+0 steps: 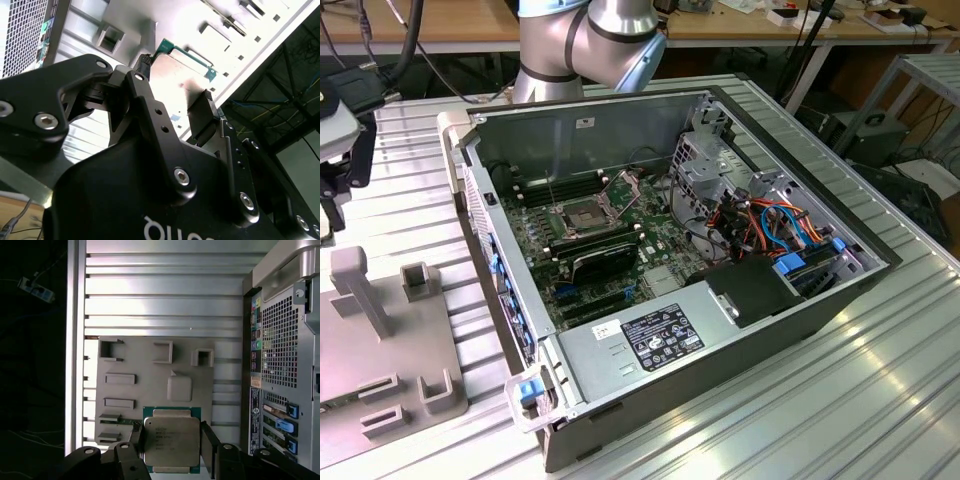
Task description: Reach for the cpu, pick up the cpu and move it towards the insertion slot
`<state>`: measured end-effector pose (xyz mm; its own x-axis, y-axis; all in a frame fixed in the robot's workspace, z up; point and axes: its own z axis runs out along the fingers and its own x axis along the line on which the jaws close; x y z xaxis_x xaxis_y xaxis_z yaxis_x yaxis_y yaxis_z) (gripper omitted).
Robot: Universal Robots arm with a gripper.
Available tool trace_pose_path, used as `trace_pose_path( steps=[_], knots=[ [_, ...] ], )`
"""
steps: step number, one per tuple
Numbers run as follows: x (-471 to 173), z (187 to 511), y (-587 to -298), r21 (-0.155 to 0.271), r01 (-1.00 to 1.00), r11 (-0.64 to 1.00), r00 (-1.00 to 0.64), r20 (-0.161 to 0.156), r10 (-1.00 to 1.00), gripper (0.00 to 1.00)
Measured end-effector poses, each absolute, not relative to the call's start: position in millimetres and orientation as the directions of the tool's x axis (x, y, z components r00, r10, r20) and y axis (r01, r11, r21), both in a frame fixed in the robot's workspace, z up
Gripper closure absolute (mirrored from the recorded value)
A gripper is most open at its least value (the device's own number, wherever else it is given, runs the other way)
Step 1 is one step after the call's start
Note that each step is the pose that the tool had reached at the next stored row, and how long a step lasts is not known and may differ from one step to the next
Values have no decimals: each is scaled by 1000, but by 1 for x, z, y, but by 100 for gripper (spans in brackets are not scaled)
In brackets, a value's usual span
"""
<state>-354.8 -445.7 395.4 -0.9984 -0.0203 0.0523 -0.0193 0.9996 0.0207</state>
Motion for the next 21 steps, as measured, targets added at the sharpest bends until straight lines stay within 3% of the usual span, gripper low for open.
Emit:
trace_pose_path(
  steps=[21],
  knots=[
    [-336, 395, -446, 21, -19, 1000, -998, 52, -20, 45]
  ],
)
